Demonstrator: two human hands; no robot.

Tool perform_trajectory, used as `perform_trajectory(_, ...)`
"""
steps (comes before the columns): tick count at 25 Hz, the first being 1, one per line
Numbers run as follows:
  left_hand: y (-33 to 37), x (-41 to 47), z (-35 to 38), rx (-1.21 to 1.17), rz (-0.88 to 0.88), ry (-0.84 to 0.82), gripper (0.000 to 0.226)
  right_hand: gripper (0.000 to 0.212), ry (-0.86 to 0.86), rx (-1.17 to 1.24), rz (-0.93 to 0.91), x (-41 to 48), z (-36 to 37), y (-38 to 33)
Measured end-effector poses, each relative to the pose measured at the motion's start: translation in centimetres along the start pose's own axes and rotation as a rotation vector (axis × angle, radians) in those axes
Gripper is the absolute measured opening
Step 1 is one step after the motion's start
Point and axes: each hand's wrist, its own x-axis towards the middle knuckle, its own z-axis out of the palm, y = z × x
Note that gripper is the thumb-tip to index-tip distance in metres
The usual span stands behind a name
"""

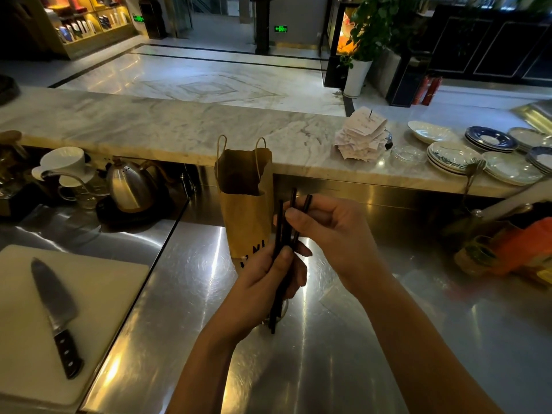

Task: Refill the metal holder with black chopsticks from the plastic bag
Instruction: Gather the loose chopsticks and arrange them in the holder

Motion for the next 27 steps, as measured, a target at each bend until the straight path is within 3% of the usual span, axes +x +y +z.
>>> perform_trajectory(7, 1.6, -0.3, -0.1, 0.073, 0.109, -0.092, 0.028, 0.025, -0.082, -0.069, -0.181, -1.2, -0.3, -2.3)
perform_trajectory(11, 2.0, -0.5, -0.2, 0.076, 0.144, -0.089, 0.028, 0.042, 0.075, -0.167, -0.316, -1.4, 0.2, -2.5)
perform_trajectory(18, 2.0, -0.9, 0.1, 0.05, 0.091, -0.099, 0.026, 0.03, 0.247, -0.204, -0.442, -1.7, 0.2, -1.9)
perform_trajectory(27, 1.8, -1.1, 0.1, 0.006, 0.064, -0.095, 0.027, 0.022, 0.256, -0.225, -0.446, -1.7, -0.1, -1.7)
